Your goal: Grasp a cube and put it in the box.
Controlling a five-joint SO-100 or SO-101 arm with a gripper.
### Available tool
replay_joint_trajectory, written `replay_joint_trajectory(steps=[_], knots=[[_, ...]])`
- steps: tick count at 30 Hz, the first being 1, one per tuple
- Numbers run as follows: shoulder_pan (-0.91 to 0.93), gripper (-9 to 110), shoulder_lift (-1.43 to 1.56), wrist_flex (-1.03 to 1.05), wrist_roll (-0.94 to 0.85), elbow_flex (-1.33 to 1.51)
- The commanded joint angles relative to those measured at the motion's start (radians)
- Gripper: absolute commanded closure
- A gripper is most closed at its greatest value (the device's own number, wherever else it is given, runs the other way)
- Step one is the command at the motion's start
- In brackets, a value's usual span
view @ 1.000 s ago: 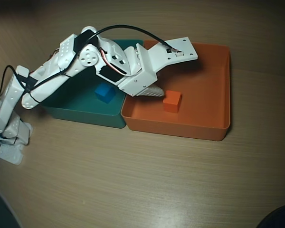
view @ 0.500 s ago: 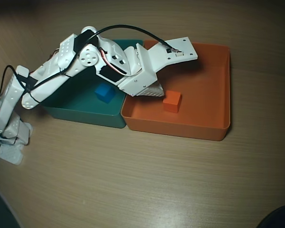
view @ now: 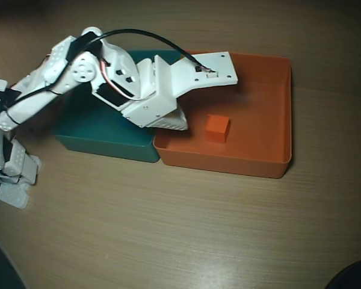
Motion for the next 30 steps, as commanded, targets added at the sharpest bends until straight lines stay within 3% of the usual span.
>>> replay_joint_trajectory(steps=[1, 11, 22, 30], knots=[[0.064, 107, 0.371, -0.017, -0.009, 0.238], [0.293, 107, 1.025, -0.04, -0.011, 0.962], [0.376, 107, 1.621, -0.428, -0.155, 1.873], [0.368, 107, 1.922, -0.561, -0.155, 2.174]])
